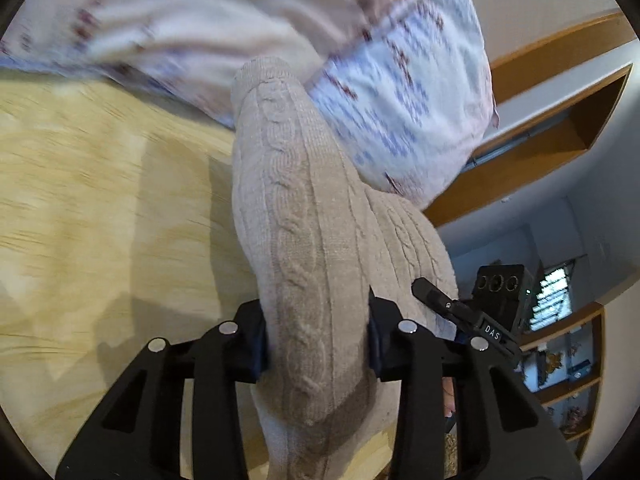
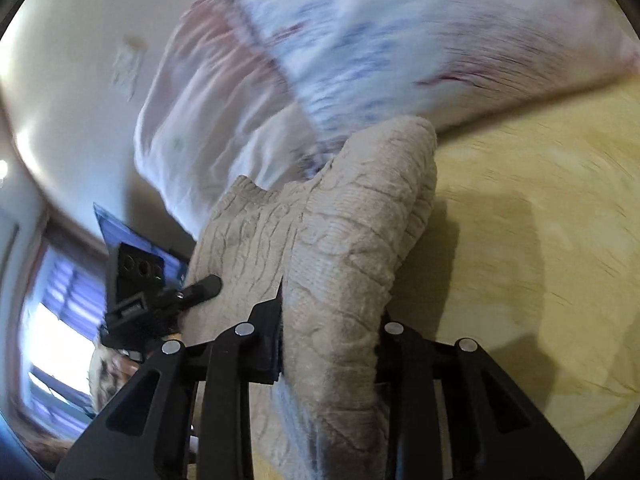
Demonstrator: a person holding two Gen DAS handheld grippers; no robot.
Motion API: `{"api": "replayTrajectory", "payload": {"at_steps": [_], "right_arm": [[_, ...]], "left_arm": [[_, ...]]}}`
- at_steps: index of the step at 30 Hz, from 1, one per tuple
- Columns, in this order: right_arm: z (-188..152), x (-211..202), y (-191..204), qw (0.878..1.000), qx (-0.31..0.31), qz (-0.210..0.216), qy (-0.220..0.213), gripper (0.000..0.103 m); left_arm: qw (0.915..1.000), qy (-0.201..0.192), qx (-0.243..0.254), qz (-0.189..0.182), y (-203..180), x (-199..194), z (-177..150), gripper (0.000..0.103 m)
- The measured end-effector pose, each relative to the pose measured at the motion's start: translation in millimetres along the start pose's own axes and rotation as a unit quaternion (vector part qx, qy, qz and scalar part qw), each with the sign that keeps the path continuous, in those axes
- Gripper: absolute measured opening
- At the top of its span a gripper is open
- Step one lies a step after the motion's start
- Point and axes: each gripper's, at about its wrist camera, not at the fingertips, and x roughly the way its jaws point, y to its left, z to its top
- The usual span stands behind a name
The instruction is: Fold small clothes
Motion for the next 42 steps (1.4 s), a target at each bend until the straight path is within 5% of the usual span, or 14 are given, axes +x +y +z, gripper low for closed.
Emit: {"api": "replayTrajectory", "payload": {"at_steps": [6, 9, 13, 16, 17, 20, 25, 28, 30, 34, 42], "right_arm": [[-7, 61, 2, 0.997, 0.010, -0.066, 0.033, 0.031], [-6, 58, -14, 0.997, 0.050, -0.044, 0.036, 0.038], [-2, 37, -21, 0.997, 0.066, -0.039, 0.015, 0.042], [0, 23, -21, 0.997, 0.066, -0.042, -0.006, 0.042], [0, 22, -22, 0.997, 0.066, -0.042, -0.010, 0.041], [2, 24, -12, 0.997, 0.040, -0.057, -0.028, 0.011], [9, 40, -11, 0.987, 0.006, -0.162, -0.024, 0.009], [7, 42, -17, 0.985, 0.017, -0.170, -0.013, 0.010], [5, 32, -9, 0.983, 0.002, -0.181, -0.025, 0.018], [-14, 0, 10, 0.974, -0.032, -0.215, -0.059, 0.061], [-75, -45, 55, 0.952, -0.084, -0.263, -0.132, 0.099]], "left_arm": [[0.9960, 0.005, -0.060, 0.066, 62, -10, 3, 0.046], [0.9957, -0.005, -0.083, 0.040, 79, -9, -1, 0.053], [0.9955, -0.032, -0.048, 0.075, 66, -27, -6, 0.056], [0.9921, -0.072, 0.000, 0.103, 47, -46, -11, 0.067], [0.9905, -0.081, 0.013, 0.110, 41, -50, -14, 0.070], [0.9876, -0.088, 0.032, 0.126, 28, -53, -15, 0.071], [0.9747, -0.115, 0.058, 0.183, 20, -62, -37, 0.074], [0.9618, -0.130, 0.078, 0.228, 17, -68, -58, 0.078], [0.9537, -0.136, 0.090, 0.252, 16, -72, -73, 0.085], [0.9406, -0.137, 0.105, 0.292, 13, -73, -98, 0.097], [0.9199, -0.127, 0.120, 0.351, -2, -66, -134, 0.101]]}}
